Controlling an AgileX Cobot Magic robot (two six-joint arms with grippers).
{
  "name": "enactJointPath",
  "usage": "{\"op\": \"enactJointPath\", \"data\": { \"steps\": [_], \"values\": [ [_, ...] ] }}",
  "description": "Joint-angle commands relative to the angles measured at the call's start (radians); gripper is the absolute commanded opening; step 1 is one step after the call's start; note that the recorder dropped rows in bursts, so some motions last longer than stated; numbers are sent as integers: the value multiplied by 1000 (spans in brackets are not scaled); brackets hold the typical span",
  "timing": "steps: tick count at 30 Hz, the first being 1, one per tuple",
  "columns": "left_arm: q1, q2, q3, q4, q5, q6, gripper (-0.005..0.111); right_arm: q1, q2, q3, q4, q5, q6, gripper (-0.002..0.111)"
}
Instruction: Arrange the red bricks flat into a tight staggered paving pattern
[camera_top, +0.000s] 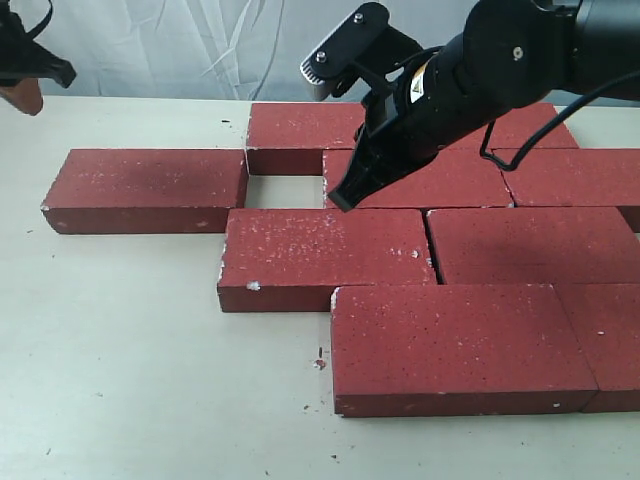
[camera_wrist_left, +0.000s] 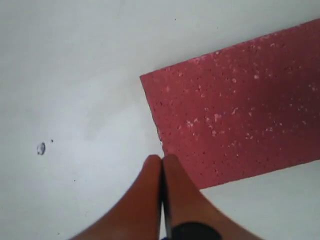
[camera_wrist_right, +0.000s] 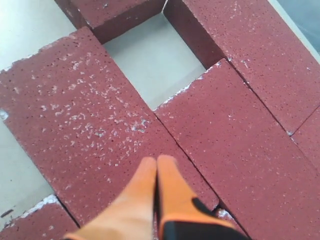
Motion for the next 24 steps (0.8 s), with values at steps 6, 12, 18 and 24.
{"op": "enactJointPath", "data": {
  "steps": [6, 12, 18, 24],
  "values": [
    [132, -159, 374, -28, -340, -129, 0, -7, 1, 3, -3, 59, -2, -1],
    [181, -157, 578, -73, -605, -124, 0, -7, 7, 19, -11, 39, -2, -1],
    [181, -157, 703, -73, -852, -122, 0, -7, 21, 19, -30, 27, -2, -1],
    [160, -149, 706, -175, -922, -94, 0, -7, 21, 19, -28, -13, -2, -1]
  ]
}}
